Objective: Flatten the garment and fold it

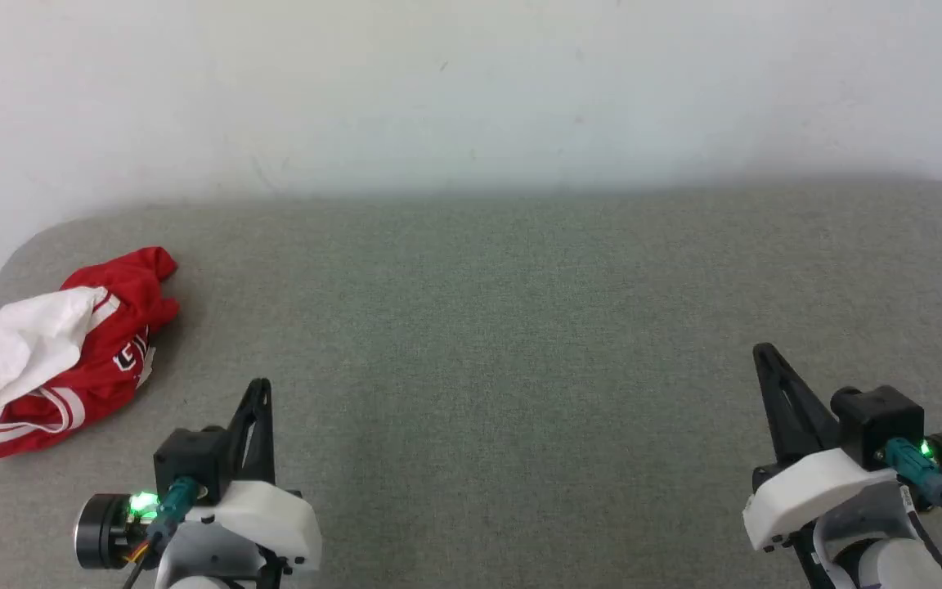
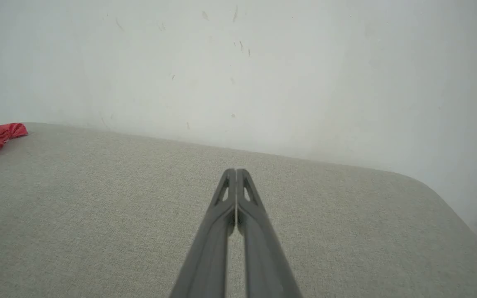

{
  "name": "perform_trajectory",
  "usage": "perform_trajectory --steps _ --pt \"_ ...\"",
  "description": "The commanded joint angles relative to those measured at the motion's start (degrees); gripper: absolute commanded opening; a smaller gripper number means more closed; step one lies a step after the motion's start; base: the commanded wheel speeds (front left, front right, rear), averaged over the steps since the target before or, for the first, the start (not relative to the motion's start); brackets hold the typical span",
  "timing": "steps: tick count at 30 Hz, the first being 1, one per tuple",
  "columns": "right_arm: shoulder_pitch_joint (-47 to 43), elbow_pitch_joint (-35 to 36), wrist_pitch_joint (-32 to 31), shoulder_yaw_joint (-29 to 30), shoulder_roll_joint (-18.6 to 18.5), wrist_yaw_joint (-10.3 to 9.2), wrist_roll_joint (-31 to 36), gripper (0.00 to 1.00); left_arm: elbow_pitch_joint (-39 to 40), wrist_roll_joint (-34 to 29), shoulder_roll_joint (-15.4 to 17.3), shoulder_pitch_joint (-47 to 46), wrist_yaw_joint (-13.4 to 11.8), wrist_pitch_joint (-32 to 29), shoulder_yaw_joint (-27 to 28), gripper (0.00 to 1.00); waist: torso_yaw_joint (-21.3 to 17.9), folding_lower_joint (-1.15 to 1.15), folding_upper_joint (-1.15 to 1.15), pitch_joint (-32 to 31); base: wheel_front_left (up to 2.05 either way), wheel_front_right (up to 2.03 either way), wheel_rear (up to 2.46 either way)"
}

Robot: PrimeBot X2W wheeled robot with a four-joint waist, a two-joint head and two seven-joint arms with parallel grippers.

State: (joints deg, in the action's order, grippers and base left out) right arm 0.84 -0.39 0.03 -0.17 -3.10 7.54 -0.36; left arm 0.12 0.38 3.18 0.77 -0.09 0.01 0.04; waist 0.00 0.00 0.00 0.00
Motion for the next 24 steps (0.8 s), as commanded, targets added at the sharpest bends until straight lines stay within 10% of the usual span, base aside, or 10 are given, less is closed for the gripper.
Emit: perform_trajectory --steps 1,23,24 --pt "-0.8 0.4 0.0 0.2 0.2 -0.05 0.4 0.0 -0.1 -0.4 -0.3 -0.8 0.1 0.0 0.0 0.0 0.0 0.0 0.0 0.0 0.0 0.0 0.0" --pt "-0.8 0.4 0.0 0.2 0.2 -0.05 0.4 0.0 -0.1 -0.4 -0.3 -0.8 0.1 0.0 0.0 0.0 0.0 0.0 0.0 0.0 0.0 0.0 0.0" --pt "0.0 0.0 0.0 0.0 0.0 0.0 0.0 1.0 0.0 0.0 0.0 0.0 0.0 0.0 0.0 1.0 0.0 0.0 0.0 0.0 0.0 0.0 0.0"
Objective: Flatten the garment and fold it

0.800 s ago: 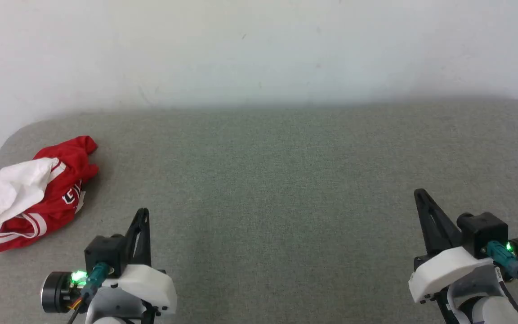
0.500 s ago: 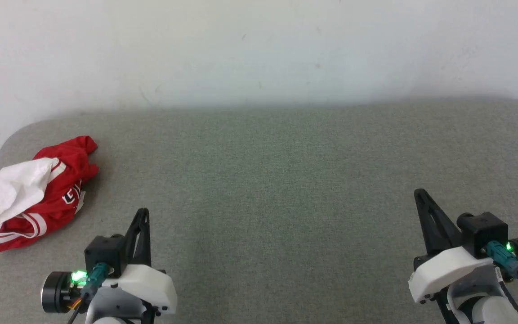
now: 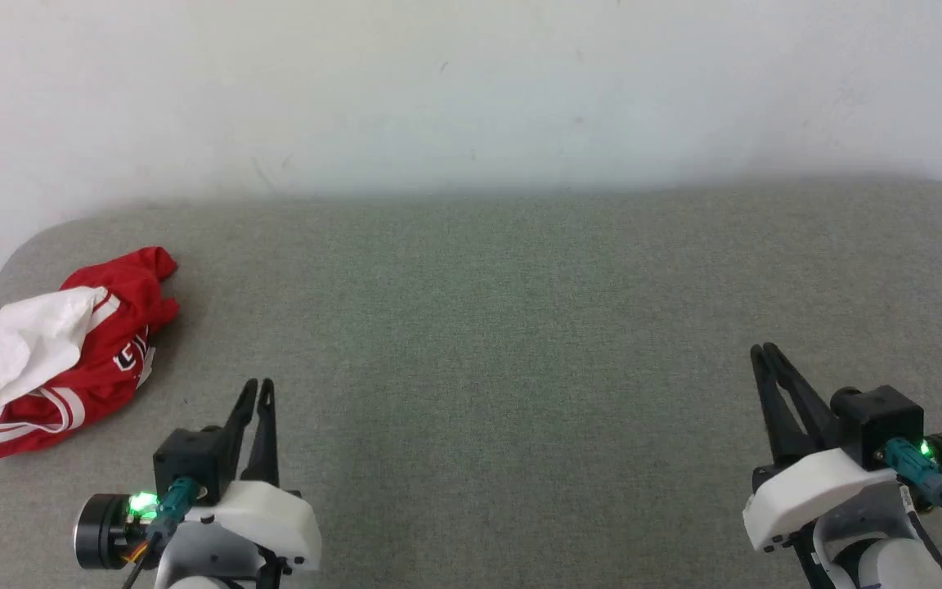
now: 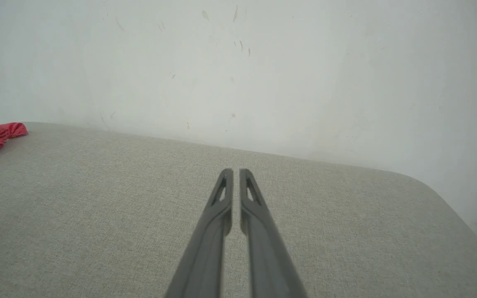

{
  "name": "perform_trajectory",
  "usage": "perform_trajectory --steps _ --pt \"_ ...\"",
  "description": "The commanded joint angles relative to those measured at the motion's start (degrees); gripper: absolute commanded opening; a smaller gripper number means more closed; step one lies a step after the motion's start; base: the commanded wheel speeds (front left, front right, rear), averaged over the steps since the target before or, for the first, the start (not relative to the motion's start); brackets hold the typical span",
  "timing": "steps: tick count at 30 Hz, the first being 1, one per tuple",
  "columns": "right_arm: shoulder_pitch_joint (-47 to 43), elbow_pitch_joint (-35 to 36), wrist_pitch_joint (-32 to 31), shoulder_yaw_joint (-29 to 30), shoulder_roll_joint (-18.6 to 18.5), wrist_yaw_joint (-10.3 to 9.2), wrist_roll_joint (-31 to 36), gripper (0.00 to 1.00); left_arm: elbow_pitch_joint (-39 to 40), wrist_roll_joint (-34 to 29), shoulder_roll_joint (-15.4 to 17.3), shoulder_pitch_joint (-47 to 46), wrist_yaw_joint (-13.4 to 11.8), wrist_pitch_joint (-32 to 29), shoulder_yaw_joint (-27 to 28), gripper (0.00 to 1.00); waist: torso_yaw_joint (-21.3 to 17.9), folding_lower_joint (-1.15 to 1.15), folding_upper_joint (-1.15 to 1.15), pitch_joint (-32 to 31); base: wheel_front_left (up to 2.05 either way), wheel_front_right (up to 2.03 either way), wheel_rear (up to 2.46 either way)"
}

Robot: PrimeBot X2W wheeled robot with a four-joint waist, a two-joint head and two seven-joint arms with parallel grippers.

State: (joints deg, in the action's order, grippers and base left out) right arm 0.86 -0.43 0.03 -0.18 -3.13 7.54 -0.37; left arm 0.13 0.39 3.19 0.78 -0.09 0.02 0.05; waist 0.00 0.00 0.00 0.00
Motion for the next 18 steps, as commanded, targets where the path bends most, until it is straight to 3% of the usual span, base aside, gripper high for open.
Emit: perform_trajectory --steps 1,2,3,18 --pt "0.0 0.0 0.0 0.0 0.0 0.0 0.0 0.0 0.0 0.0 0.0 0.0 0.0 0.0 0.0 0.0 0.0 0.0 0.0 0.0 0.0 0.0 0.0" --pt "0.0 -0.1 0.0 0.0 0.0 0.0 0.0 0.0 0.0 0.0 0.0 0.0 0.0 0.0 0.0 0.0 0.0 0.0 0.0 0.0 0.0 0.0 0.0" --pt "0.0 -0.1 0.1 0.1 0.0 0.0 -0.1 1.0 0.0 0.0 0.0 0.0 0.0 0.1 0.0 1.0 0.0 0.0 0.0 0.0 0.0 0.0 0.0" --pt "-0.2 1.2 1.9 1.3 0.0 -0.01 -3.1 1.0 -0.1 0.3 0.0 -0.6 -1.3 1.9 -0.6 1.0 0.1 0.0 0.0 0.3 0.0 0.0 0.0"
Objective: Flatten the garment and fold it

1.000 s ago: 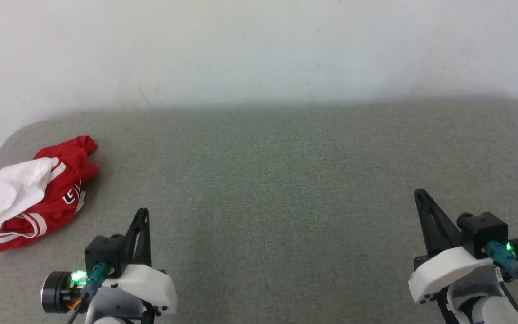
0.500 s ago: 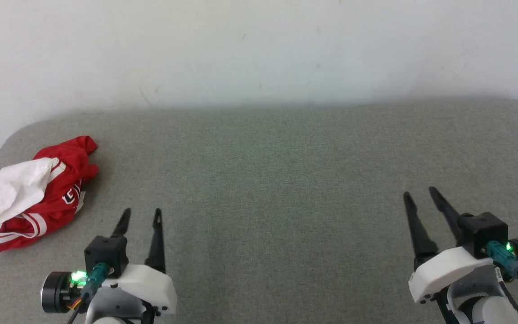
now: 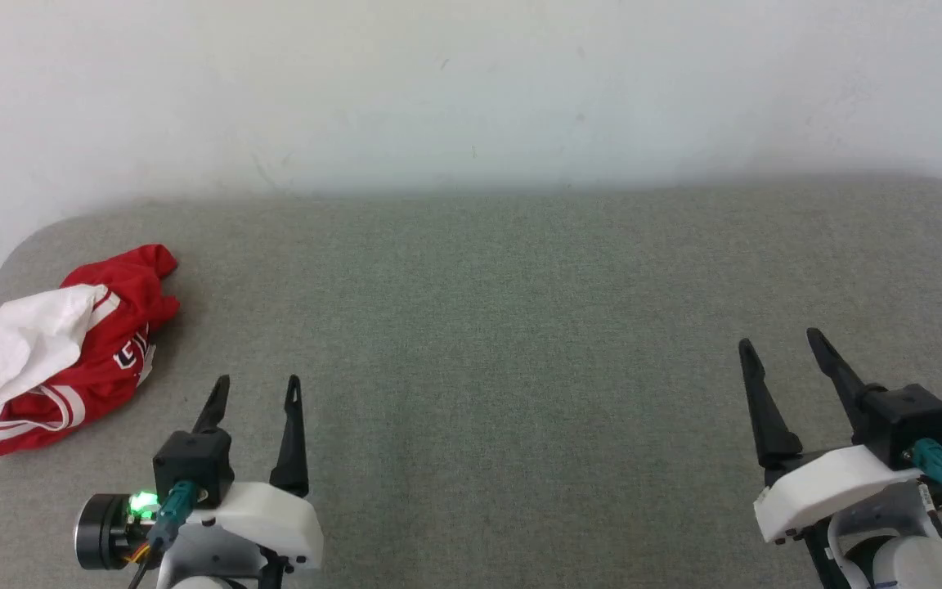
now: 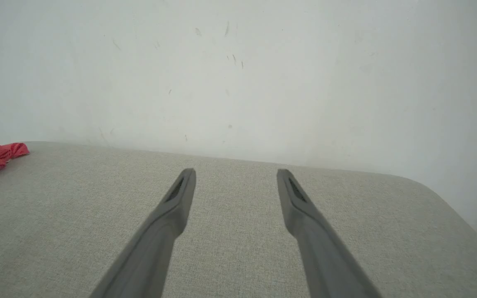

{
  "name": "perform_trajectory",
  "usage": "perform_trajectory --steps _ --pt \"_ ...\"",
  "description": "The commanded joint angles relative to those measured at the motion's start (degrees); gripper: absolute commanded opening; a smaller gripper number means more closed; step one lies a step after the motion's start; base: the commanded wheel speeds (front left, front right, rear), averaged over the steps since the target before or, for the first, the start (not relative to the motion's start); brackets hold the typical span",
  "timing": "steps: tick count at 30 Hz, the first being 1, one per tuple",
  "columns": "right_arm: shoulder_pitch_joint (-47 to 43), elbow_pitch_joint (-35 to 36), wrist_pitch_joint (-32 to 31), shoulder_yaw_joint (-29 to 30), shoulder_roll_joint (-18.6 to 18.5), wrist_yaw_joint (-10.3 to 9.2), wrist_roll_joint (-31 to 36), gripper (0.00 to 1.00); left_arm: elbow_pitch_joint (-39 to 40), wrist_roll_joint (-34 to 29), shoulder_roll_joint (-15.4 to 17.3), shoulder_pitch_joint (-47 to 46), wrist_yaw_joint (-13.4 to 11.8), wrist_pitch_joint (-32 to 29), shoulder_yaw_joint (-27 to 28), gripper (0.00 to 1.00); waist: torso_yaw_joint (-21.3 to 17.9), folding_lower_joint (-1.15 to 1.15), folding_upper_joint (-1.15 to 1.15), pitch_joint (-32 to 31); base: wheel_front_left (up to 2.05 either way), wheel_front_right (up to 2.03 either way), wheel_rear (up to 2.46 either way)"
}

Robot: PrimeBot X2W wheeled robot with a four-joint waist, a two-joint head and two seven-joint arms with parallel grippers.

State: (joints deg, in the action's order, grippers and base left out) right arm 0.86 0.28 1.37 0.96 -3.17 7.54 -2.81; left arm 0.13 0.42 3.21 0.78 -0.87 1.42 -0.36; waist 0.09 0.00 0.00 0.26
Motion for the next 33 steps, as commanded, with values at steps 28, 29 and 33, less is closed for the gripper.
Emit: perform_trajectory --steps 28,29,33 --pt "-0.6 2.7 3.9 0.7 0.1 -0.02 -3.5 1.0 1.0 0.1 0.0 -1.8 -3.3 3.8 -0.2 1.0 7.1 0.0 0.0 1.3 0.0 0.0 0.0" --pt "-0.6 2.8 4.0 0.7 0.1 -0.02 -3.6 1.0 1.0 0.2 0.0 -1.8 -3.4 3.9 -0.2 1.0 7.5 0.0 0.0 1.3 0.0 0.0 0.0" --pt "-0.7 3.0 4.5 0.8 0.1 -0.02 -3.9 1.0 1.2 0.4 -0.1 -1.9 -3.9 4.4 -0.1 1.0 9.3 0.0 0.0 1.5 0.0 0.0 0.0"
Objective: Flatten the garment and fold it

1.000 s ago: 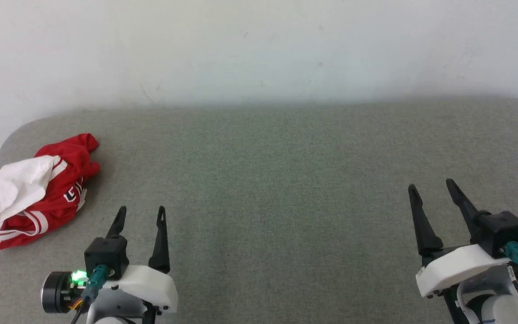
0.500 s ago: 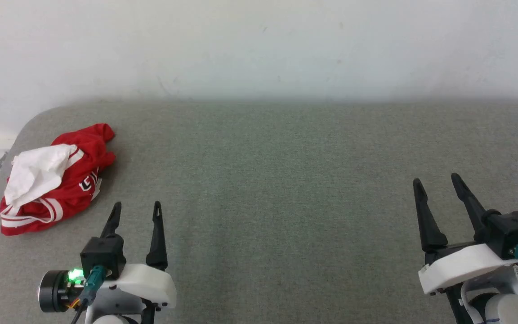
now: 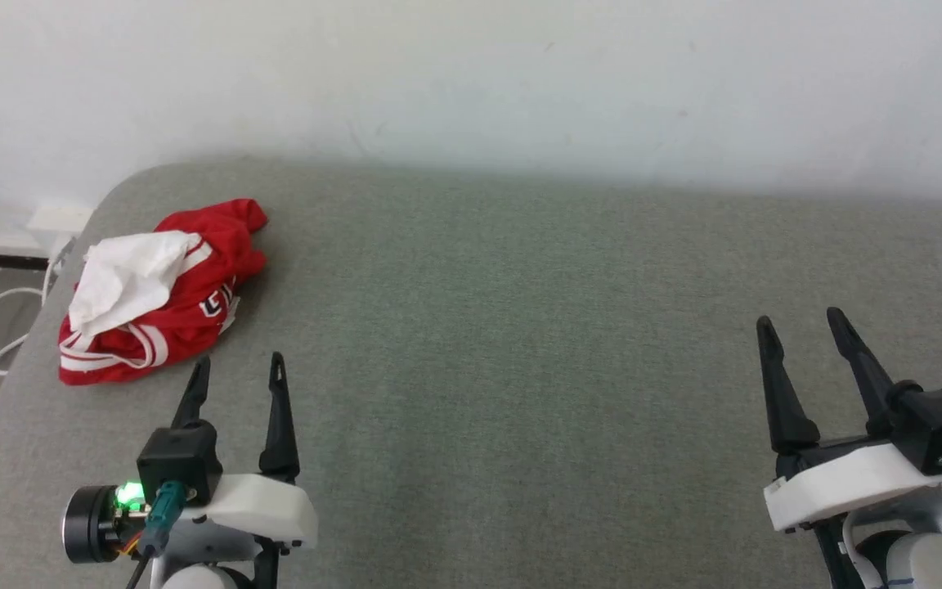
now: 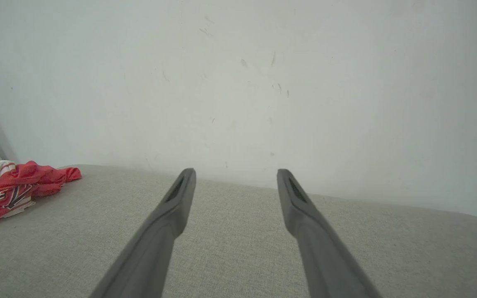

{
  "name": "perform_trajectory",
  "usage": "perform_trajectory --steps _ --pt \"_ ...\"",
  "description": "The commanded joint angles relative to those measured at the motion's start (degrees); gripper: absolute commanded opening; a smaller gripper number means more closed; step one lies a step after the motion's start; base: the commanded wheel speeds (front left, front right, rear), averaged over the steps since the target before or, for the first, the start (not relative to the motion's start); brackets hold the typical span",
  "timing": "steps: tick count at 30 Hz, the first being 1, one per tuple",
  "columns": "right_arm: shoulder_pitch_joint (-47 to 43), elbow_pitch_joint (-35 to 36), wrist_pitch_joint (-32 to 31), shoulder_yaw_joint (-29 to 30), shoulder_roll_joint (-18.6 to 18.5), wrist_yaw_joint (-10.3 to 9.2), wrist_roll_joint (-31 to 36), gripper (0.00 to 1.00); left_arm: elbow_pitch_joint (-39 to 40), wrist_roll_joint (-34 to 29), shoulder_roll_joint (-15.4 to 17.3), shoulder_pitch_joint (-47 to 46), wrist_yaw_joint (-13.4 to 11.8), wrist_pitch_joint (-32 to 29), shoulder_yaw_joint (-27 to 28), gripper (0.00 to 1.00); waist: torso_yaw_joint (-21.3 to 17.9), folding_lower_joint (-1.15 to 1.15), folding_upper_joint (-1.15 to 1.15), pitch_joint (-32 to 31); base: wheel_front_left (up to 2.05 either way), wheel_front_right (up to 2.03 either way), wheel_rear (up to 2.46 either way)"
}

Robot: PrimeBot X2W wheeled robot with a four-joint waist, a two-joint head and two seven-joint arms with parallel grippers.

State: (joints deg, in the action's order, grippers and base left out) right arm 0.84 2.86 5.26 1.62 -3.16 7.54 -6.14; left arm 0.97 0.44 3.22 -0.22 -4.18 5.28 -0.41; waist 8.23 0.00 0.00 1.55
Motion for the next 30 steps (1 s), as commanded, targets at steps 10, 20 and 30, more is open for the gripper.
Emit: perform_trajectory --steps 10,20,30 --pt "-1.0 1.2 1.8 0.2 0.1 -0.03 -1.2 1.0 0.7 1.0 -0.1 -0.9 -1.5 1.7 0.2 1.0 5.8 0.0 0.0 0.4 0.0 0.0 0.0" --pt "-1.4 1.9 3.0 0.3 0.2 -0.03 -1.7 1.0 0.9 1.7 -0.2 -1.0 -2.2 2.9 0.5 1.0 10.7 0.0 0.0 0.8 0.0 0.0 0.0" --pt "-1.5 2.5 4.0 0.2 0.2 -0.03 -2.2 1.0 0.9 2.4 -0.2 -1.0 -3.1 4.0 0.6 1.0 14.6 0.0 0.0 1.3 0.0 0.0 0.0"
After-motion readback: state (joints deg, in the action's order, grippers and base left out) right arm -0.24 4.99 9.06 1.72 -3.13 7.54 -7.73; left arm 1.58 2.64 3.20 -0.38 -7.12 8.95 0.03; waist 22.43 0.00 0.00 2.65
